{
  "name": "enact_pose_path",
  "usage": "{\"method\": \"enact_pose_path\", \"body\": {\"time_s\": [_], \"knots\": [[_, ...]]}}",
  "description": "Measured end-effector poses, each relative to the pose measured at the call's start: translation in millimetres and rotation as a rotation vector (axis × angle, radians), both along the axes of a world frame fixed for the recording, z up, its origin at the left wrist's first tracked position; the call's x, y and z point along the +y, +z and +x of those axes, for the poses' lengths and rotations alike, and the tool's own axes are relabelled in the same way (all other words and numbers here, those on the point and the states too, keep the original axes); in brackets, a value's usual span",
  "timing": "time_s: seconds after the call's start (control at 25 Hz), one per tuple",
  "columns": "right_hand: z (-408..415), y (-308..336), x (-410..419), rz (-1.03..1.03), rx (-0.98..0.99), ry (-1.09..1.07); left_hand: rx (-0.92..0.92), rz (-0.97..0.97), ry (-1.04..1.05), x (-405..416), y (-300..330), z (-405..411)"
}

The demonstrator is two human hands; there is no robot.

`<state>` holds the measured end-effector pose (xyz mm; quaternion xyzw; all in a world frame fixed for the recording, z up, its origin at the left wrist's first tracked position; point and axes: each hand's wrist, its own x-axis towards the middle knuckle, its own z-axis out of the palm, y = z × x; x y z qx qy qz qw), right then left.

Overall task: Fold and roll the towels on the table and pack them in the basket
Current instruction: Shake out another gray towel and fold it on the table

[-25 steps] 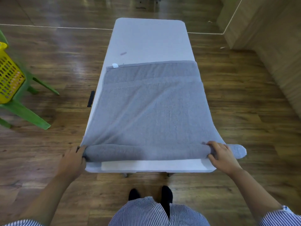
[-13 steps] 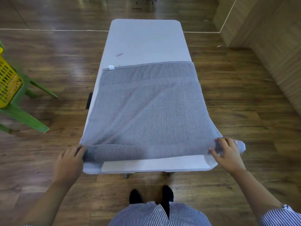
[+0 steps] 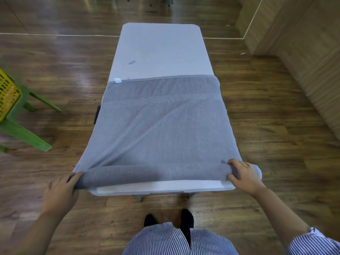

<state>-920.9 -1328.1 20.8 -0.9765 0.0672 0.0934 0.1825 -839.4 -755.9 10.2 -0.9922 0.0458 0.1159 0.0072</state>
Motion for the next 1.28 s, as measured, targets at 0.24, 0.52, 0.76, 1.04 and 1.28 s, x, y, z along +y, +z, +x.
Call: {"method": "enact_pose_path", "body": {"time_s": [0.24, 0.52, 0.76, 1.04, 1.28], "knots": [[-10, -9, -11, -0.135, -0.189, 0.052, -0.134, -0.056, -0.101, -17, 5, 2], [-15, -18, -12, -0.17, -0.161, 0.045, -0.039, -0.058, -0.124, -26, -1, -2], [-4, -14, -26, -0.184, -0.108, 0.002, -0.097, -0.106, -0.163, -36, 6, 9], [-14, -23, -14, -0.188, -0.094, 0.096, -0.148, -0.123, -0.198, -57, -4, 6], [4, -15, -6, -0.111, -0.019, 0.121, -0.164, -0.13, -0.111, -51, 2, 10]]}}
